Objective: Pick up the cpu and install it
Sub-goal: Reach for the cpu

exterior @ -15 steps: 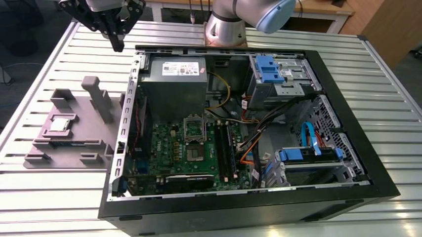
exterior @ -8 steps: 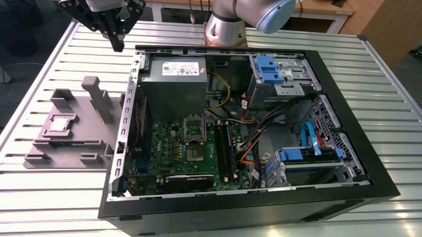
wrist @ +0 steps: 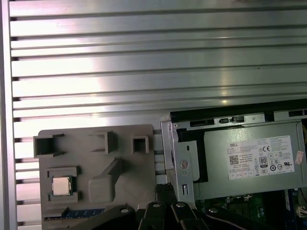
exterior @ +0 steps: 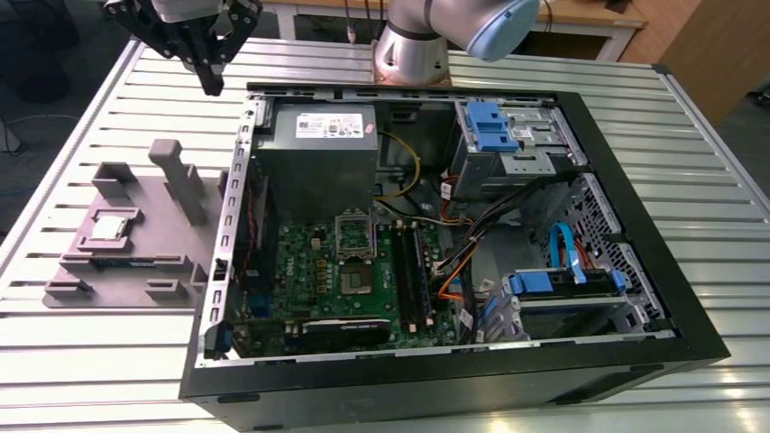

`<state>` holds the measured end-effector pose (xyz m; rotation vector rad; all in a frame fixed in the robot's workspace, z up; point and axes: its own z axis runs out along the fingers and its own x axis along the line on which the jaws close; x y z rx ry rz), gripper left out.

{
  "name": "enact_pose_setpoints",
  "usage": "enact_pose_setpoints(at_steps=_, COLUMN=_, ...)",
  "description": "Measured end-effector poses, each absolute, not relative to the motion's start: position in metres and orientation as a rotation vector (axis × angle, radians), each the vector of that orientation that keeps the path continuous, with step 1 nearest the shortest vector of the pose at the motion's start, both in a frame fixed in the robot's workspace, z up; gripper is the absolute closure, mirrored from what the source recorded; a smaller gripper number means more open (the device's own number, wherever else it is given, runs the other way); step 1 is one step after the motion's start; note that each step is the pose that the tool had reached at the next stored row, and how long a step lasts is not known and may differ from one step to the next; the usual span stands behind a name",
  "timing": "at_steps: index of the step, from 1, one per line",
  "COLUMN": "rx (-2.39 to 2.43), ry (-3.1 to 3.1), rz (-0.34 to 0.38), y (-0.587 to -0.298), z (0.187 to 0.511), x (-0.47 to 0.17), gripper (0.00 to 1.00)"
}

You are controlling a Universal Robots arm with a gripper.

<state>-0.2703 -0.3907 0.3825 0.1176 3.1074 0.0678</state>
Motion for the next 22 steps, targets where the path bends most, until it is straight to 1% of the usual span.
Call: enact_pose_setpoints(at_steps=22, rx=0.118, ry=3.108, rz=0.068, y=-0.391, z=0.366, x=-0.345, gripper=0.89)
